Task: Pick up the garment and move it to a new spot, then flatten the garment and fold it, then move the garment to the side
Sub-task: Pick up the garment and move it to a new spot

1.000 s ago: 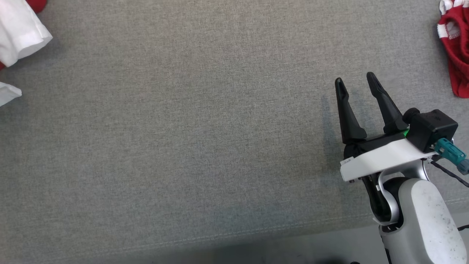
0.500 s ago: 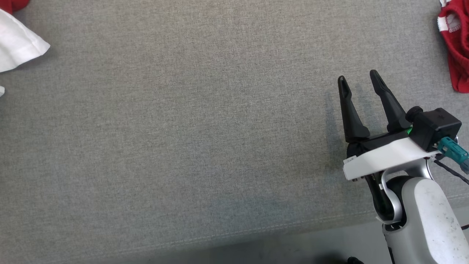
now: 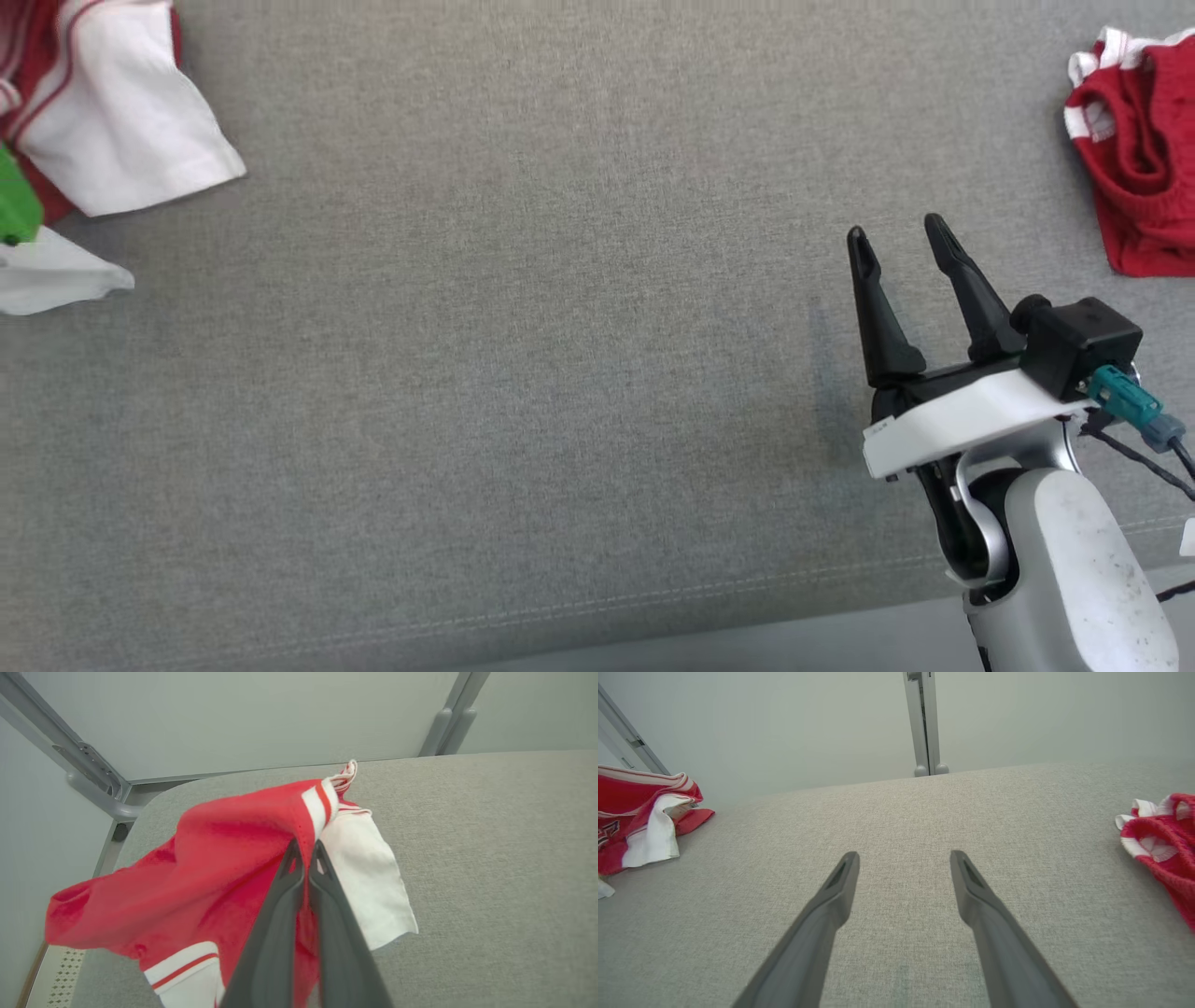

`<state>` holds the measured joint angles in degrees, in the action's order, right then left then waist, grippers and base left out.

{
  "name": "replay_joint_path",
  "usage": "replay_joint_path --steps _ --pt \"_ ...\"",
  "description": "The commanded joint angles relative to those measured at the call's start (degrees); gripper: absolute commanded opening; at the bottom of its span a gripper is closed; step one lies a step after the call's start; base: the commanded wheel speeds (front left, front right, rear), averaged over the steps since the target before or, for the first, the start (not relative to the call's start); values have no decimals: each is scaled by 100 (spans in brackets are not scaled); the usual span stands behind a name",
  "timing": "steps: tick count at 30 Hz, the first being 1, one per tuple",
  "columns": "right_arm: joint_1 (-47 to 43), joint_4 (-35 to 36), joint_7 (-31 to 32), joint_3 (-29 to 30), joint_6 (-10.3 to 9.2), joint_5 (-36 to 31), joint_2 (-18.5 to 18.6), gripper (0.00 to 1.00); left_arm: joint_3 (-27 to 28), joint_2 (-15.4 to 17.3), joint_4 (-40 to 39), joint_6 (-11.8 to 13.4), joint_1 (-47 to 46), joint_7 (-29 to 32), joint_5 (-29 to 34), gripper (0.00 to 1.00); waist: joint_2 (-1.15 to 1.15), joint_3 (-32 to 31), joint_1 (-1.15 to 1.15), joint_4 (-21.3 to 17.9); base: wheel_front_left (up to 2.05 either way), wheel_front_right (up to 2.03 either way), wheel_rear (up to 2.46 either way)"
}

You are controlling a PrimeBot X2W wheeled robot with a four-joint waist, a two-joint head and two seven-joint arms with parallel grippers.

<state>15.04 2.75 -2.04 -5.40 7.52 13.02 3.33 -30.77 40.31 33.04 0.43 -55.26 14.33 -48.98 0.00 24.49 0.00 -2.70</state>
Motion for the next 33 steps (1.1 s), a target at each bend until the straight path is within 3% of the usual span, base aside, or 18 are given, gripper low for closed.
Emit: replay_joint_path --steps 1,10,17,27,33 --pt "-102 -36 -15 6 -6 21 11 100 -30 -67 -115 -12 -114 63 -22 0 0 -409 0 37 0 0 0" --pt "-262 -261 -112 -59 -6 164 -22 100 -355 -812 -974 314 32 706 -278 0 0 -1034 0 -317 0 0 0" --pt "-312 -397 -207 -143 -6 294 -40 100 -581 -1677 -1016 539 109 528 -357 0 0 -1172 0 -767 0 0 0" --pt "-125 -513 -324 -490 -6 541 -43 100 -972 -3173 -198 326 -5 36 -450 0 0 -974 0 -1377 0 0 0" --pt "80 -627 -429 -865 -6 708 -41 100 -1181 -3568 645 119 -250 -171 -413 0 0 -737 0 -1985 0 0 0"
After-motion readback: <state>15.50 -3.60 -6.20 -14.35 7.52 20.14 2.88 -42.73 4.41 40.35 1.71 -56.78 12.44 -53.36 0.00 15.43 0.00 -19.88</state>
